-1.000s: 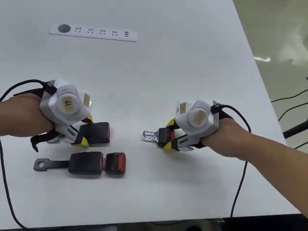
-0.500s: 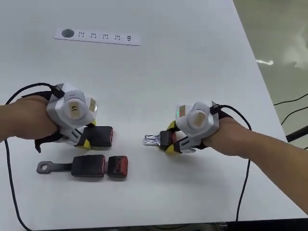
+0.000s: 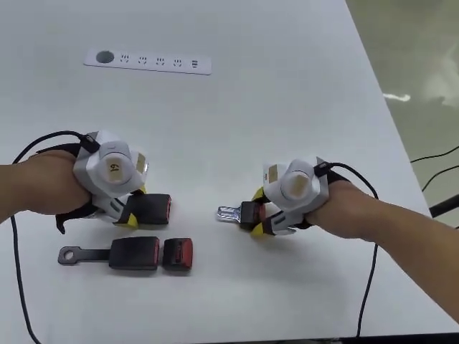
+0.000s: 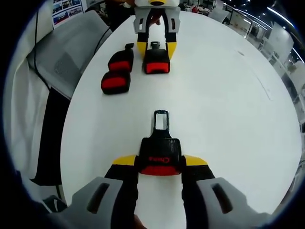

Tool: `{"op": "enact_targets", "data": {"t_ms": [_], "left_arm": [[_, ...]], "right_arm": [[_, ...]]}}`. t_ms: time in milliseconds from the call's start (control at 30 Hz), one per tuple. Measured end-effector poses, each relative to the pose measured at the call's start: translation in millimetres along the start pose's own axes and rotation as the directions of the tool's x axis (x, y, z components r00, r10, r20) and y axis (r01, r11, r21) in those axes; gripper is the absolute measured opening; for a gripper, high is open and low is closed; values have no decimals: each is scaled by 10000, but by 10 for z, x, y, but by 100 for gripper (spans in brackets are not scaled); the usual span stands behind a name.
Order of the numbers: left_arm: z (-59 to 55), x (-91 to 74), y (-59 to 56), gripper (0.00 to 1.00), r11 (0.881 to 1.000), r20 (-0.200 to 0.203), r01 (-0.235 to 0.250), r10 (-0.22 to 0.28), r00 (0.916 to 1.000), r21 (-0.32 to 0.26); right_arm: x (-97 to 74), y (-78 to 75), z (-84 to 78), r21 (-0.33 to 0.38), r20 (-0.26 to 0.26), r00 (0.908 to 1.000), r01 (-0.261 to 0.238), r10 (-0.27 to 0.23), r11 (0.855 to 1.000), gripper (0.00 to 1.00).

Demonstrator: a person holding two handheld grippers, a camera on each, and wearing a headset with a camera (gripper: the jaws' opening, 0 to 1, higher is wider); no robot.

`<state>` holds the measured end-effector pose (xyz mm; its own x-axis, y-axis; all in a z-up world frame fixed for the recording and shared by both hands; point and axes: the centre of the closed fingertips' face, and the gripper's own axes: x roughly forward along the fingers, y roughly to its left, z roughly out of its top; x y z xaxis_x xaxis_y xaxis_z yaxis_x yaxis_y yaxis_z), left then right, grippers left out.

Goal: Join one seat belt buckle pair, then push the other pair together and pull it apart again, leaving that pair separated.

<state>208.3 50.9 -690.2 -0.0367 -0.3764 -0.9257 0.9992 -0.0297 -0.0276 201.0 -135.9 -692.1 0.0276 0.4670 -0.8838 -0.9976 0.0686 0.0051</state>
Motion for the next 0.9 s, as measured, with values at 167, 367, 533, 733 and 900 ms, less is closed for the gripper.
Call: {"op": "enact_targets", "data": {"t_ms": [167, 367, 533, 733, 900], "left_arm": [[1, 3, 7, 33, 10000, 0, 5, -5, 10000, 7], [-2, 8, 13, 33, 10000, 29, 24, -24, 10000, -16], [5, 5, 9, 33, 10000, 80, 43, -43, 10000, -27], [0, 8, 14, 33, 10000, 88, 38, -38, 10000, -51], [-3, 13, 18, 33, 10000, 96, 50, -50, 9999, -55]], "right_arm": [[22, -19, 30, 149, 15, 10000, 95, -96, 9998, 33], [91, 15, 199, 77, 216, 9998, 20, -22, 10000, 33], [245, 3, 392, 179, 540, 9985, 36, -45, 9998, 33], [344, 37, 658, -15, 780, 9969, -22, 23, 10000, 33], [366, 47, 751, -230, 639, 9979, -48, 63, 9997, 32]]}}
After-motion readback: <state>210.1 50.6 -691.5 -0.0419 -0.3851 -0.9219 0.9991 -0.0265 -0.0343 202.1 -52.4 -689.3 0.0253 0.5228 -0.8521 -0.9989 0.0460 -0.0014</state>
